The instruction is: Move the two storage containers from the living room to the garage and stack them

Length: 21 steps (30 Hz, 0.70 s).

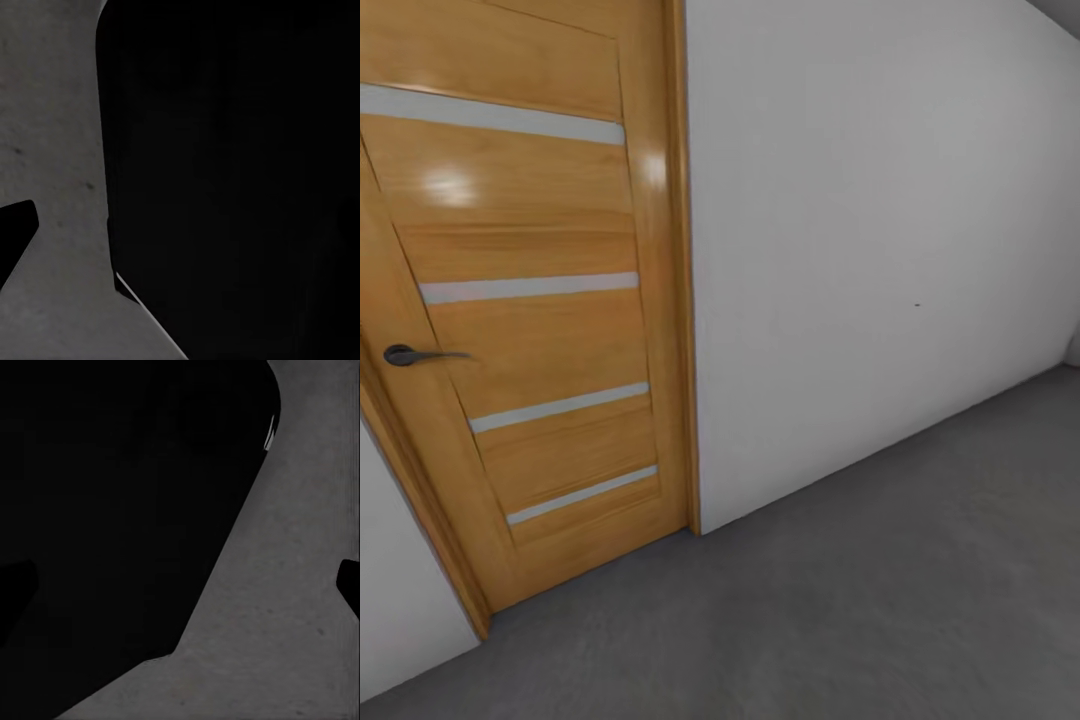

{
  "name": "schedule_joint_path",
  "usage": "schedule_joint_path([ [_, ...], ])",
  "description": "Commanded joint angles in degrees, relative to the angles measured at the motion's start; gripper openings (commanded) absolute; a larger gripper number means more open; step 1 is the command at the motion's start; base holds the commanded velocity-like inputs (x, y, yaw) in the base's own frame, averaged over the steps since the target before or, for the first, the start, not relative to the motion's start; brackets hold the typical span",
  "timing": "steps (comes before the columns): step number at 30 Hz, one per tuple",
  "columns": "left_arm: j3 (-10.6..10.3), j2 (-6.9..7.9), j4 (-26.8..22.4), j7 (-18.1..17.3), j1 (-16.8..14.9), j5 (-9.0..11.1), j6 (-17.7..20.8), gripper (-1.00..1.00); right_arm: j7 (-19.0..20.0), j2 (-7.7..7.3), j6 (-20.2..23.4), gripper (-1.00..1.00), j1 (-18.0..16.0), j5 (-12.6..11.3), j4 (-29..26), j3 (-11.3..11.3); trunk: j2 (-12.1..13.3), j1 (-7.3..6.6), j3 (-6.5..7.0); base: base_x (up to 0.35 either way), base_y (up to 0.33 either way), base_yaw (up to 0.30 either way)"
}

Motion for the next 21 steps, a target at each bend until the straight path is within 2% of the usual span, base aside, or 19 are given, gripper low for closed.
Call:
schedule_joint_path([
  [1, 0.0, 0.0, 0.0, 0.0, 0.0, 0.0, 0.0, 1.0, 0.0, -0.01, 0.0, 1.0, 0.0, -0.1, 0.0, 0.2, 0.0, 0.04, -0.03, 0.321, 0.0, 0.162],
  [15, 0.0, 0.0, 0.0, 0.0, 0.0, 0.1, 0.0, 1.0, 0.0, 0.16, 0.0, 1.0, 0.0, -0.3, 0.0, 0.2, 0.0, 0.04, -0.03, 0.321, 0.0, 0.252],
  [21, 0.0, 0.0, 0.0, 0.0, 0.0, 0.1, 0.0, 1.0, 0.0, 0.17, 0.0, 1.0, 0.0, -0.3, 0.0, 0.2, 0.0, 0.04, -0.03, 0.24, 0.0, 0.269],
])
